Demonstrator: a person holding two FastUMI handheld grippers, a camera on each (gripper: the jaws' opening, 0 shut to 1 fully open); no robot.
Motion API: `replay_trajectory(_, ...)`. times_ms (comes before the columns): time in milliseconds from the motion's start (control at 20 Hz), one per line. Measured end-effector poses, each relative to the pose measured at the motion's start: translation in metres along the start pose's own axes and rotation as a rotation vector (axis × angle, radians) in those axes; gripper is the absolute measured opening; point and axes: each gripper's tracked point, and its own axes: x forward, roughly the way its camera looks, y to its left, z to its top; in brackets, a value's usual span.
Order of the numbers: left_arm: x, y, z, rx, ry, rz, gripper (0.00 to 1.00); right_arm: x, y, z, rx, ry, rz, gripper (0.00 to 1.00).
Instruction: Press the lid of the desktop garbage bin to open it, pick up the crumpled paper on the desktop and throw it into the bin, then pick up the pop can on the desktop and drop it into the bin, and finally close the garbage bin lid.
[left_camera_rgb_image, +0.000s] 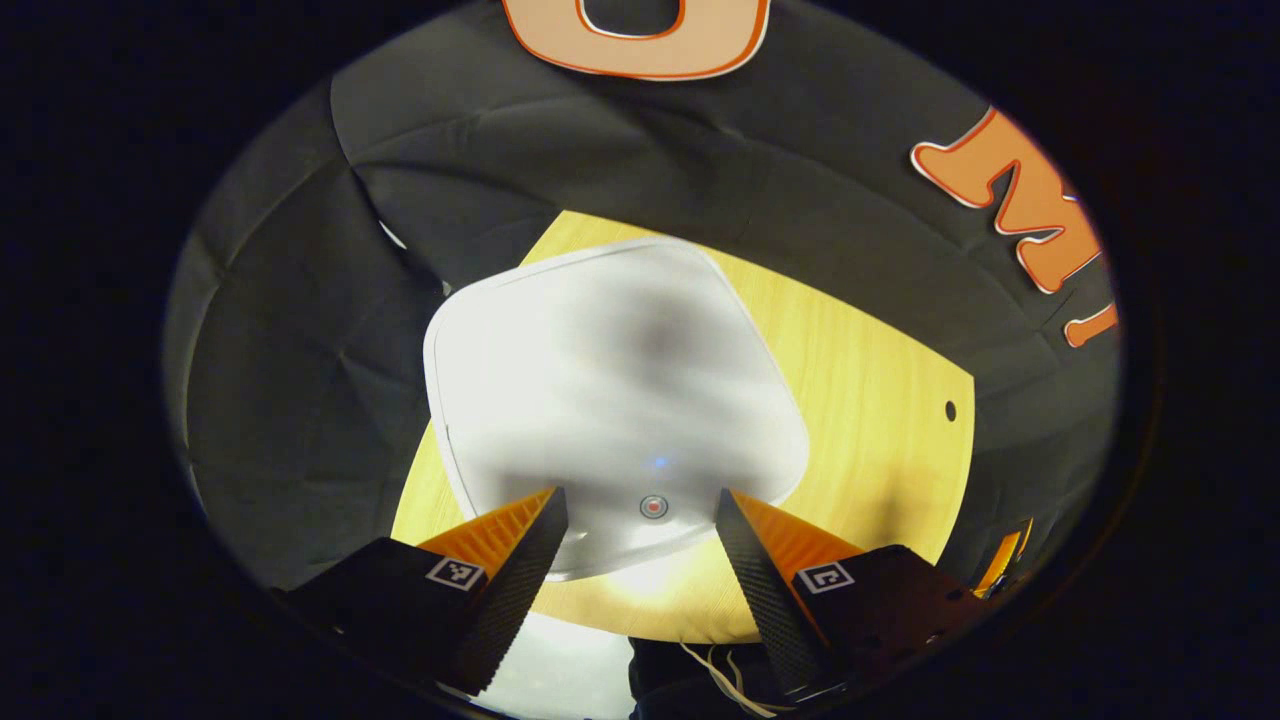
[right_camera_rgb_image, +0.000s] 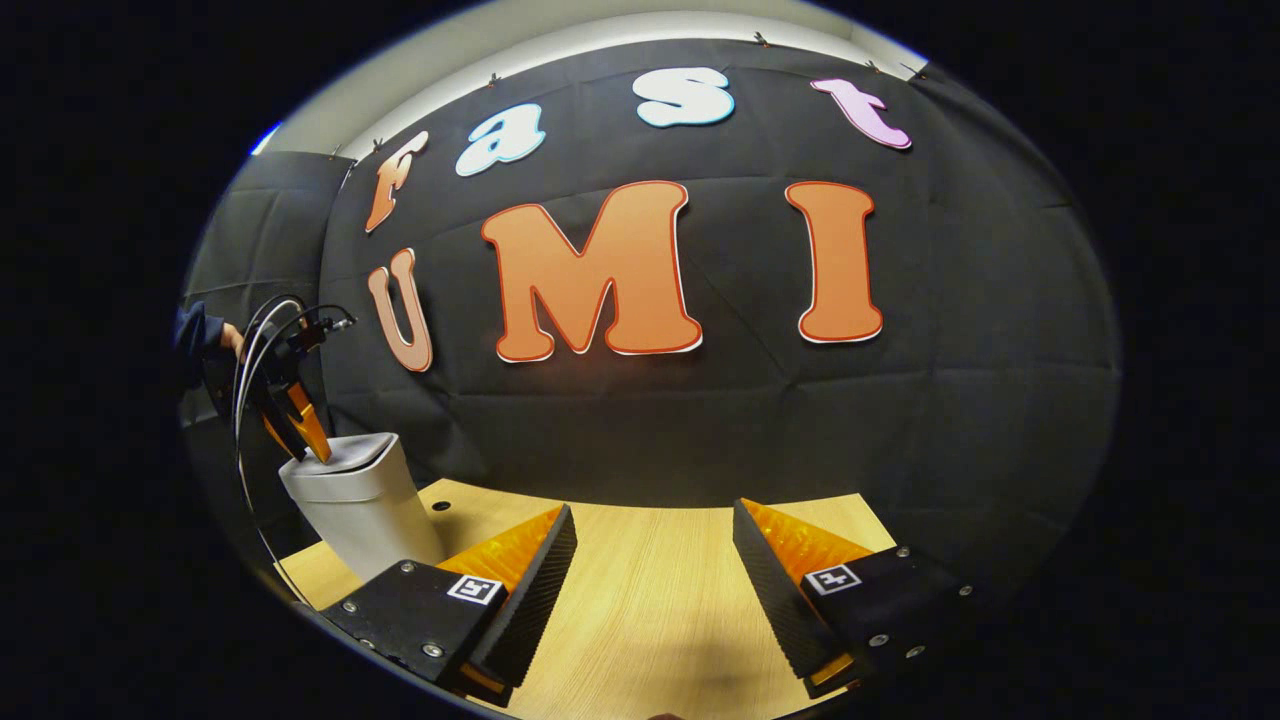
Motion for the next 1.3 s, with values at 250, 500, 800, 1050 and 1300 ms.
replay_trajectory(250, 0.003, -0.002, -0.006, 0.046, 0.027, 0.039, 0.99, -0.004, 0.004, -0.003, -0.009, 0.006, 0.015, 0.94)
replay_trajectory(500, 0.004, -0.002, -0.007, 0.085, 0.037, 0.070, 1.00, -0.009, 0.008, 0.001, -0.008, -0.008, 0.033, 0.94)
replay_trajectory(800, 0.001, 0.003, -0.004, 0.023, -0.024, 0.057, 0.99, -0.012, 0.004, 0.012, -0.006, -0.030, 0.027, 0.94)
replay_trajectory(1050, -0.015, 0.003, 0.006, -0.015, -0.160, 0.034, 1.00, -0.015, 0.008, 0.014, -0.016, -0.035, 0.029, 0.94)
replay_trajectory(1300, -0.045, -0.003, 0.011, 0.004, -0.342, 0.013, 0.99, -0.016, 0.014, 0.018, -0.029, -0.040, 0.033, 0.94)
